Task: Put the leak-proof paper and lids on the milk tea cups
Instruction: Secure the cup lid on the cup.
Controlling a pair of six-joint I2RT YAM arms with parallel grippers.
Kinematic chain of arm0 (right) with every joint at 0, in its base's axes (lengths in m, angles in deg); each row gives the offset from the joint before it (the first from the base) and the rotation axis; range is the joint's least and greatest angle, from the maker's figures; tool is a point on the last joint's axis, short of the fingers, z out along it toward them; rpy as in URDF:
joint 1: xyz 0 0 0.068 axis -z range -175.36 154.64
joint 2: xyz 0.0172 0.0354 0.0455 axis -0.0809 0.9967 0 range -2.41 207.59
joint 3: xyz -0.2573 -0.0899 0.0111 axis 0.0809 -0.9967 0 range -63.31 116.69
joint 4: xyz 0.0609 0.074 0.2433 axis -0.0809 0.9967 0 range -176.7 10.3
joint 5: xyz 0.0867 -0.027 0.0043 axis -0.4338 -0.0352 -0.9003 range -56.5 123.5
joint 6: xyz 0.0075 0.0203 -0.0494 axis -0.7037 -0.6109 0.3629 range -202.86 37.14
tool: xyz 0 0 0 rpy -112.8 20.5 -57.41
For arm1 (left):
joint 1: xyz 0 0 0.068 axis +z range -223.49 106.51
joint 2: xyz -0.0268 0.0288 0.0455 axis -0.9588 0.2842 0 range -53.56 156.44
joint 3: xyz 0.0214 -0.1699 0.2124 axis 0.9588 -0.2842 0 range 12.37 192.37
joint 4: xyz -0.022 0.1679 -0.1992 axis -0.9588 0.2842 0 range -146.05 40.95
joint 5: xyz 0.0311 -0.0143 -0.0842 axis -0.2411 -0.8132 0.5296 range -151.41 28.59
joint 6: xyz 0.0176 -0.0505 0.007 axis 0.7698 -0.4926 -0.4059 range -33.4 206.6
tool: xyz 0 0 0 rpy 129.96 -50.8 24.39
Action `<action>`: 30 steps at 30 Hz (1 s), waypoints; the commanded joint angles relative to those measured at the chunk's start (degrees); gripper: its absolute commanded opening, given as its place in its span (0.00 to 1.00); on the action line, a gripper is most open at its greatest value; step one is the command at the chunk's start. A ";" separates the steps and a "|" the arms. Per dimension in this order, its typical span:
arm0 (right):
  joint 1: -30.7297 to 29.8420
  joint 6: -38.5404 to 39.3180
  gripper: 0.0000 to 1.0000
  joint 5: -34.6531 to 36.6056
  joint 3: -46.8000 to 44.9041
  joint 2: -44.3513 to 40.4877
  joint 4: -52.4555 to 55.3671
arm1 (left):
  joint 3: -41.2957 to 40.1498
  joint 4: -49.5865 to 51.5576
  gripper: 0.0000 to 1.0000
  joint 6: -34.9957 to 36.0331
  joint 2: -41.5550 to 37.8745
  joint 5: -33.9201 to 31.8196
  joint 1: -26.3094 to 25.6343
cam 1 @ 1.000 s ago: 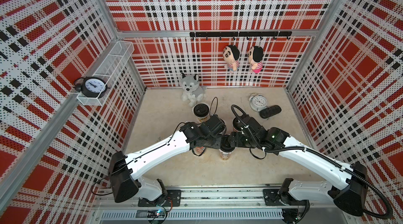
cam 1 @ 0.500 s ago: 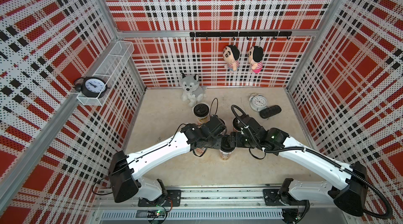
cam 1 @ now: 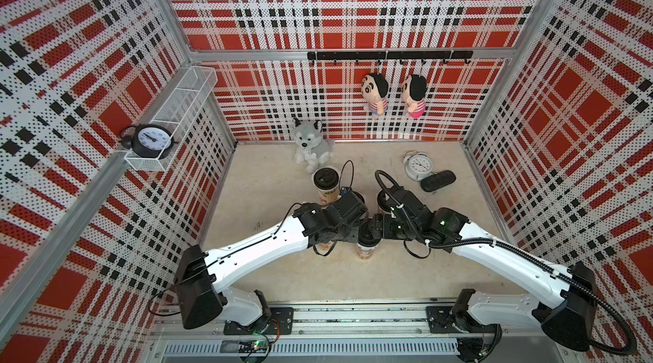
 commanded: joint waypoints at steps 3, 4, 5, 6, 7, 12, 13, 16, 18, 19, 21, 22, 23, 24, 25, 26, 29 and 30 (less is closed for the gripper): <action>-0.62 0.79 0.81 0.08 -3.03 1.54 7.31 | 5.94 7.91 0.39 2.88 4.32 0.19 -1.06; -0.62 0.81 0.81 0.08 -3.14 1.50 7.31 | 7.28 8.35 0.39 3.21 4.49 -0.13 -0.90; -0.62 0.76 0.81 0.08 -3.08 1.56 7.31 | 8.44 8.65 0.39 3.50 4.75 -0.34 -0.80; -0.62 0.71 0.81 0.08 -3.13 1.59 7.23 | 9.33 8.84 0.39 3.82 4.90 -0.42 -0.75; -0.62 0.72 0.81 0.03 -3.17 1.59 7.23 | 10.25 9.02 0.39 4.12 5.06 -0.66 -0.55; -0.62 0.70 0.81 -0.01 -3.02 1.76 7.16 | 14.45 9.47 0.39 5.07 5.42 -1.82 -0.20; -0.62 0.82 0.81 -0.03 -2.91 1.85 7.22 | 15.33 9.47 0.39 5.26 5.41 -2.11 -0.07; -0.62 0.94 0.81 -0.01 -2.34 2.26 7.23 | 17.72 9.31 0.39 5.92 5.19 -2.63 0.33; -0.62 0.96 0.81 -0.01 -1.91 2.47 7.23 | 18.98 9.25 0.39 6.14 4.77 -3.18 0.67; -0.62 0.95 0.81 -0.01 -1.65 2.56 7.31 | 19.41 9.16 0.40 6.17 4.43 -3.29 0.92; -0.64 0.91 0.81 0.15 -1.03 2.56 7.57 | 19.49 8.49 0.40 6.17 3.59 -3.07 1.38; -0.66 0.98 0.81 0.29 -0.61 2.47 7.87 | 19.38 8.20 0.40 6.15 3.15 -2.97 1.58; -0.71 1.07 0.81 0.62 0.00 2.31 8.16 | 19.25 8.06 0.40 6.15 2.72 -2.88 1.72; -0.71 1.10 0.81 0.84 0.53 2.21 8.48 | 19.05 7.98 0.40 6.17 2.47 -2.83 1.80; -0.71 1.31 0.81 1.16 1.39 2.17 8.94 | 18.86 7.81 0.40 6.16 2.11 -2.84 1.92; -0.71 1.45 0.81 1.38 2.26 2.03 9.37 | 18.62 7.72 0.40 6.17 1.75 -2.83 1.94; -0.71 2.13 0.81 1.87 4.54 1.68 9.95 | 17.62 7.06 0.40 6.07 0.87 -2.78 2.42; -0.70 2.41 0.81 1.92 5.31 1.68 9.96 | 17.39 6.87 0.40 6.08 0.59 -2.66 2.54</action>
